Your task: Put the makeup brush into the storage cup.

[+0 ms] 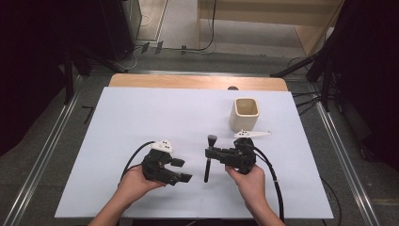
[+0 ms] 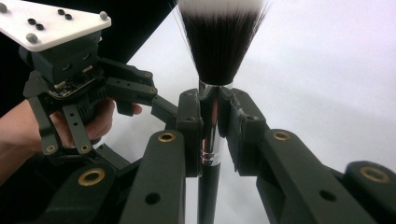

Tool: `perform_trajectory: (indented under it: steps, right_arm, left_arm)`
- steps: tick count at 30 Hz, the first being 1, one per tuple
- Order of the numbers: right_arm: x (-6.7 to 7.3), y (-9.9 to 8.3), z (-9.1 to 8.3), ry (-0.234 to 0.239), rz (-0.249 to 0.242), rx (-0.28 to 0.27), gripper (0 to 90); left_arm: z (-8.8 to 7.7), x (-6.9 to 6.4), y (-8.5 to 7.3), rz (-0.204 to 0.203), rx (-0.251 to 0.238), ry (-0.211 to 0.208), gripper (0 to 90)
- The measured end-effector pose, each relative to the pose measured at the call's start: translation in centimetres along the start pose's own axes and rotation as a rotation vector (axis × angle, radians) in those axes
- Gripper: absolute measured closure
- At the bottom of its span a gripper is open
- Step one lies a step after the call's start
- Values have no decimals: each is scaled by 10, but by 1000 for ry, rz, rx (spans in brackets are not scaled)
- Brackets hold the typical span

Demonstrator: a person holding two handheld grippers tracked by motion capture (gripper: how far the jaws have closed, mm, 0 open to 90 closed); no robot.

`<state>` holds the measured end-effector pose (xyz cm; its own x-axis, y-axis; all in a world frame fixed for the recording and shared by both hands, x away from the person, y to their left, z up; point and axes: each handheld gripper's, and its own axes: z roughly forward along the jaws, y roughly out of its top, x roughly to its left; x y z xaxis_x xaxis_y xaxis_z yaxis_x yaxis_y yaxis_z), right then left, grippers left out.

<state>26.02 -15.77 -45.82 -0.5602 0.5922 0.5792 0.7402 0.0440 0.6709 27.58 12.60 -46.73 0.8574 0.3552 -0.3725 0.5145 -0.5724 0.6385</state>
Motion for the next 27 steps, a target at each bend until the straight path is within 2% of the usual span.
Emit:
perform_trajectory:
  steps: [4, 10, 13, 17, 23, 27]
  right_arm:
    - [0, 0, 1, -4, -9, 6, 776]
    - [0, 0, 0, -1, -19, 14, 775]
    - [-1, 1, 0, -1, -24, 17, 775]
    - [0, 1, -1, 0, -32, 17, 775]
    - [0, 2, -1, -9, -43, 27, 775]
    - [0, 2, -1, -7, -39, 31, 776]
  left_arm:
    - [-2, -1, -1, 45, 15, 32, 316]
    - [-7, -4, -2, 137, 21, 92, 308]
    - [-9, -4, -4, 171, 31, 99, 307]
    - [-13, -3, -7, 189, 28, 95, 304]
    - [-21, -2, -13, 229, 35, 120, 298]
    - [-27, 1, -18, 218, 28, 120, 298]
